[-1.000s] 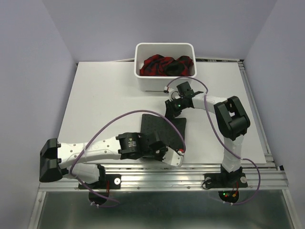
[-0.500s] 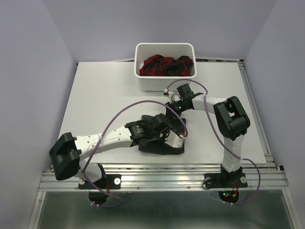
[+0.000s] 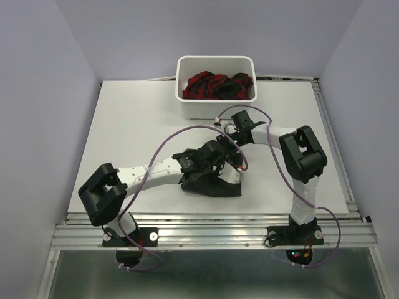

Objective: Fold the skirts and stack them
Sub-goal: Fold the skirt

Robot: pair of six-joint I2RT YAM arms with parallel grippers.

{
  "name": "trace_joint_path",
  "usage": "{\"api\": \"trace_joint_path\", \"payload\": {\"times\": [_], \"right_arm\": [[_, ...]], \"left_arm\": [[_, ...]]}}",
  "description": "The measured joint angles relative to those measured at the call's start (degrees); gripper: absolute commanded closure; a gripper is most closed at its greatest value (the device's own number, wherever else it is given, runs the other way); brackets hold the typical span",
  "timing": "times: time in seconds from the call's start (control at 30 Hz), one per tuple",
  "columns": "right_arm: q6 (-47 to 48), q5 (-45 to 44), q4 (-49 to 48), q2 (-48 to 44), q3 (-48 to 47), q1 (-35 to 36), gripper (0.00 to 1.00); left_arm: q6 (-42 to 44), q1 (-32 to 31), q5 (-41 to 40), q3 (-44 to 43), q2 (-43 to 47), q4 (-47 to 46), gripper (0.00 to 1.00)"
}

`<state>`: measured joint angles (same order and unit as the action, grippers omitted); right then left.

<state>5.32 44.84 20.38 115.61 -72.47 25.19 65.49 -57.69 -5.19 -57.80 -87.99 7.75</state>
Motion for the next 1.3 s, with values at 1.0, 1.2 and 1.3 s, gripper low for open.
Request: {"api": "trace_joint_path", "payload": {"times": [1.0, 1.2, 1.3], "right_arm": [[-1.3, -10.2, 3.2, -0.2, -11.6, -1.9, 0.52], [-4.7, -13.3, 3.2, -1.6, -17.3, -7.1, 0.49], [-6.8, -13.8, 3.3, -4.1, -18.0, -10.3, 0.49]], "left_arm": [[-4.1, 1.9, -4.8, 3.8, 3.6, -14.2, 0.02], [-9.1, 1.9, -3.1, 3.6, 13.2, -8.7, 0.01], [-13.1, 1.9, -1.5, 3.5, 19.6, -4.7, 0.01]]}}
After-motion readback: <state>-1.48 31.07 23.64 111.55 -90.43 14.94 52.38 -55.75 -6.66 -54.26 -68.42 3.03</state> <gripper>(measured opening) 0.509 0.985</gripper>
